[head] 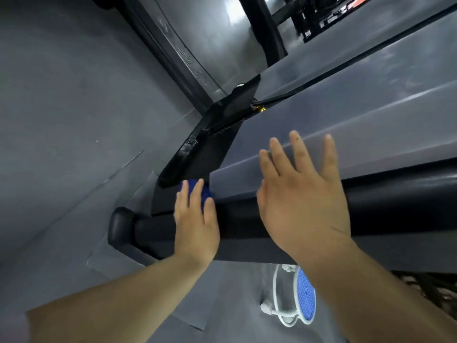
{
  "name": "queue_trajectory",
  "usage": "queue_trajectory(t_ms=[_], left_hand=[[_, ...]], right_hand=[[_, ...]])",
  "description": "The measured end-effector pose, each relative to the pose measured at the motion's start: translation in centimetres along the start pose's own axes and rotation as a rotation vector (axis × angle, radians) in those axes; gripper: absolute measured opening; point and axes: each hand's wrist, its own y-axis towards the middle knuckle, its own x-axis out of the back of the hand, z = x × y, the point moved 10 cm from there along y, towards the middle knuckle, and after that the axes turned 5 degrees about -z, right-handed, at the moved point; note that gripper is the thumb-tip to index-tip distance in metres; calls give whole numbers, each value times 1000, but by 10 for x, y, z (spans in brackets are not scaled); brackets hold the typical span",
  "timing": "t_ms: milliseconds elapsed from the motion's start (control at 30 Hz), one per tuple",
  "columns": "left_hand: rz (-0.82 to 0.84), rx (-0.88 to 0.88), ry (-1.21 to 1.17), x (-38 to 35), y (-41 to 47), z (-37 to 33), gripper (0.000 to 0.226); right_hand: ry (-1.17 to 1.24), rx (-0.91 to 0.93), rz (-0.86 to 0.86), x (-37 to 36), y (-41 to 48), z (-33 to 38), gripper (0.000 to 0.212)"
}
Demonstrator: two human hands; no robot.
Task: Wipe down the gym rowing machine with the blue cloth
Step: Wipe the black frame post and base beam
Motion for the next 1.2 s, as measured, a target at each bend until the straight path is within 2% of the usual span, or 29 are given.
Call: queue_trajectory(t_ms=[100, 167, 200, 233, 333, 367, 400, 433, 467, 533, 600, 667, 733, 833, 967, 1000, 1033, 1100, 1200], left_hand=[[195, -527, 82, -10, -25, -34, 49], [257, -663, 175, -10, -22, -20, 53], [263, -635, 214, -9, -15, -5, 53], [250, -535, 234, -5, -2, 17, 53], [232, 90, 223, 17, 31, 111, 54], [228, 249, 189, 21, 31, 132, 53], [205, 309, 142, 21, 30, 137, 52], [168, 285, 90, 20, 28, 129, 50], [134, 189, 42, 17, 26, 109, 50], [129, -118, 2, 10, 18, 53, 53], [167, -391, 64, 0, 8, 16, 58], [191, -487, 93, -5, 10, 12, 59], [177, -458, 80, -2, 20, 27, 58], [155, -284, 90, 0, 39, 60, 56], [80, 293, 29, 25, 69, 154, 52], [90, 403, 6, 30, 65, 171, 54], [106, 441, -3, 34, 58, 179, 56], [129, 333, 7, 30, 37, 167, 53], [169, 98, 76, 26, 13, 139, 64]], right_hand=[[-9, -7, 2, -6, 4, 10, 66], [-29, -17, 24, -5, 6, 10, 65], [-42, -28, 38, -5, 5, 9, 64], [-54, -35, 46, -5, 5, 8, 63], [-54, -40, 83, -5, 5, 13, 66], [-35, -22, 90, -6, 6, 19, 67], [-9, 9, 103, -10, 6, 28, 67], [5, 43, 114, -14, 6, 38, 67], [7, 65, 120, -18, 7, 46, 68], [3, 56, 115, -22, 9, 53, 69], [3, 24, 90, -24, 10, 51, 67], [12, -2, 66, -23, 10, 49, 69], [28, 13, 66, -25, 10, 53, 67], [55, 0, 75, -24, 11, 55, 67], [42, 9, 77, -23, 11, 58, 66], [46, 18, 81, -23, 11, 60, 66], [57, 39, 92, -25, 11, 65, 66], [65, 100, 115, -33, 10, 77, 68], [72, 111, 110, -37, 12, 89, 68]])
